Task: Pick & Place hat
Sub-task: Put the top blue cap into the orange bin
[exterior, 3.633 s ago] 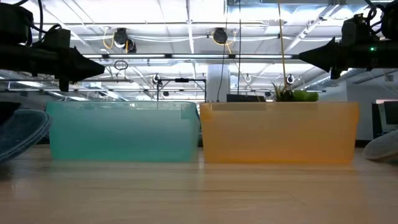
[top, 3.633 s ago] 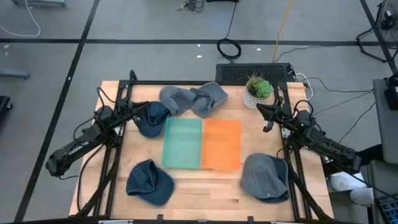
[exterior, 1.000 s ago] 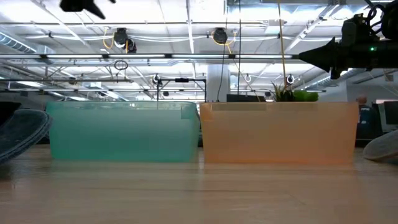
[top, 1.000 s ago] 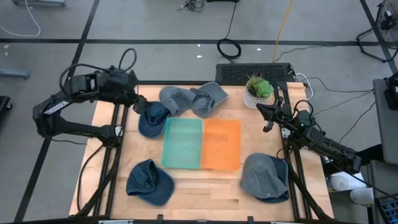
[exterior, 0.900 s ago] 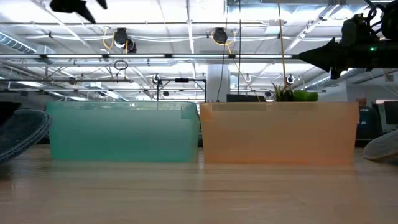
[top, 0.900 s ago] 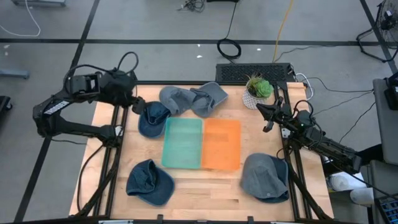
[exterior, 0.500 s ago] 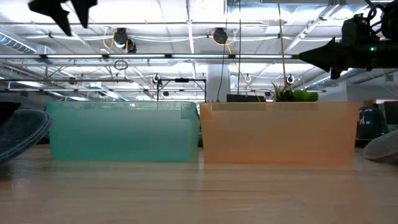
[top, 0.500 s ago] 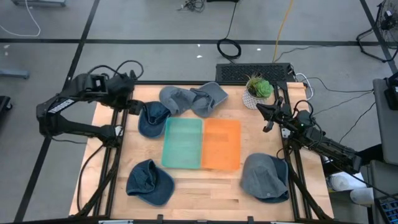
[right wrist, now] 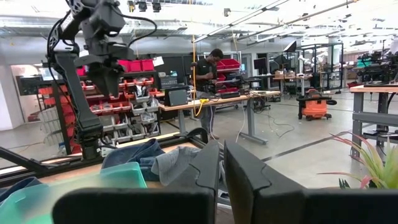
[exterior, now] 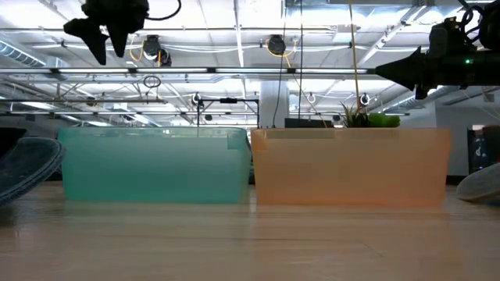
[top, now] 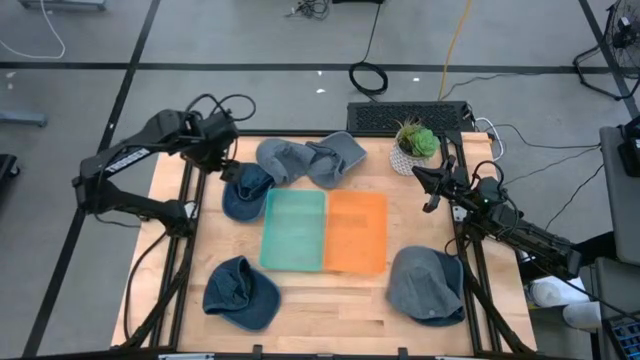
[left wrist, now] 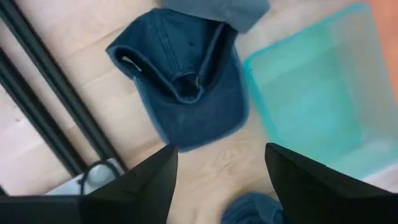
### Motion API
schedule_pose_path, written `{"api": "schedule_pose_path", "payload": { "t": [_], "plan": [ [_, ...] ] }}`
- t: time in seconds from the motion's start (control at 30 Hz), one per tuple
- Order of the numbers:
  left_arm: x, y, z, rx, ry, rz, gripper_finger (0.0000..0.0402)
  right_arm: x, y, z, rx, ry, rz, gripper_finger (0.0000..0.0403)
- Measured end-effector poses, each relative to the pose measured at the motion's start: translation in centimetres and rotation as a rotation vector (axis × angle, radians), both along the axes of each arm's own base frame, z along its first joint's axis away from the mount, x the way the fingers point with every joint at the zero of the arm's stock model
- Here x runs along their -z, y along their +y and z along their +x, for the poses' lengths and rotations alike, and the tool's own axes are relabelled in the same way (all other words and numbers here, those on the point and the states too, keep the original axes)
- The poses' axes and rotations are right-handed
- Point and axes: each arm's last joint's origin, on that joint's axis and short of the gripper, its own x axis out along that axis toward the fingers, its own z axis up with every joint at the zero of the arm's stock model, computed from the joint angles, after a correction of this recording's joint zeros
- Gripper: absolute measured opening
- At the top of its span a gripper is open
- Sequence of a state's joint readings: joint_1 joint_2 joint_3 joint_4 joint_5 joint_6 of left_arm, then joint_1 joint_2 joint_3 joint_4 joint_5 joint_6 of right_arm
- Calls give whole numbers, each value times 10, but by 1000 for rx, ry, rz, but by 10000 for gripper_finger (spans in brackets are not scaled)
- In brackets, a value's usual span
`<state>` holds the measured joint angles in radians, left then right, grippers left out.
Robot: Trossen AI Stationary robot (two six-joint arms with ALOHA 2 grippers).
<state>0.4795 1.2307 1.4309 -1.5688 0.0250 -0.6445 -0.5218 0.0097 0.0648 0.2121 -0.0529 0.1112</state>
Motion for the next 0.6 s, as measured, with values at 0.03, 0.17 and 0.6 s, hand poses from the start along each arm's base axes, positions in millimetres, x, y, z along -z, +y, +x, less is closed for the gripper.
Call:
{"api": "schedule_pose_path", "payload": {
  "t": [0.03,0.17,0.6],
  "plan": [
    [2,2,0,-25,8,-6,253,0,0,0,0,0,0,16],
    [16,10,0,-111,63,-42,253,0,0,0,0,0,0,16],
    [62,23,-9,-194,203,-85,253,0,0,0,0,0,0,16]
  ]
}}
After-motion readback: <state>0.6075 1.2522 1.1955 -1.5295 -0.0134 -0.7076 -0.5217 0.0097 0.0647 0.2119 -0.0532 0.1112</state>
